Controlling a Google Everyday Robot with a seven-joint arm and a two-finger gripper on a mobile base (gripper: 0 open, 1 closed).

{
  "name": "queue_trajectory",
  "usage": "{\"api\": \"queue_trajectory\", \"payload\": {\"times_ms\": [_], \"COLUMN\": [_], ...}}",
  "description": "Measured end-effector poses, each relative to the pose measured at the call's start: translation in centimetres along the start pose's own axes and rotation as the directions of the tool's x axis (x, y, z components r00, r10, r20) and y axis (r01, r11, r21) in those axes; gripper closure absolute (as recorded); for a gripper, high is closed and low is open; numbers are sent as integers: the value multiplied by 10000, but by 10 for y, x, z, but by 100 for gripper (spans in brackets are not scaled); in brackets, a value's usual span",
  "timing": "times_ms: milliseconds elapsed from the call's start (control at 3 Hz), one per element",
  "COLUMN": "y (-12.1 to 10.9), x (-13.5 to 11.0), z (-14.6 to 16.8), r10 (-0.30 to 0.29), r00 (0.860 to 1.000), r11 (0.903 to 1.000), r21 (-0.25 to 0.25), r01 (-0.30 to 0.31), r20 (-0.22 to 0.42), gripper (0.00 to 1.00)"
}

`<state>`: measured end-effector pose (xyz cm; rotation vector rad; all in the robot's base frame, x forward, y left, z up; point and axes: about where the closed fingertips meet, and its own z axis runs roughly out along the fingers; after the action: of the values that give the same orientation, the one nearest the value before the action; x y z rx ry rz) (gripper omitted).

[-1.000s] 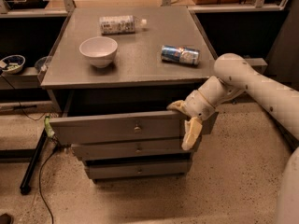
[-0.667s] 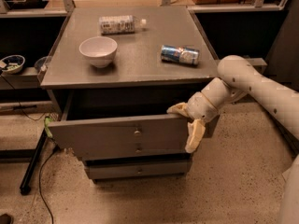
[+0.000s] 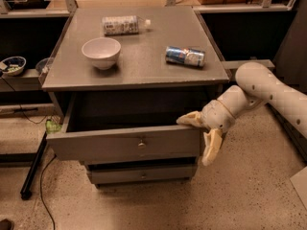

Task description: Open top drawer

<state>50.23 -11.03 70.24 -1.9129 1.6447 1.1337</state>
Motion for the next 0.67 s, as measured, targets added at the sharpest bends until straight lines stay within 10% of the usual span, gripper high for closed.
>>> {"api": "queue_trajectory", "payload": {"times_ms": [667], "y": [29], "x": [2], "z": [-10], "r10": [-175], "r00": [9991], "r11": [9997], "r21": [-162], "r01": [181], "r20": [380], "gripper": [0]}}
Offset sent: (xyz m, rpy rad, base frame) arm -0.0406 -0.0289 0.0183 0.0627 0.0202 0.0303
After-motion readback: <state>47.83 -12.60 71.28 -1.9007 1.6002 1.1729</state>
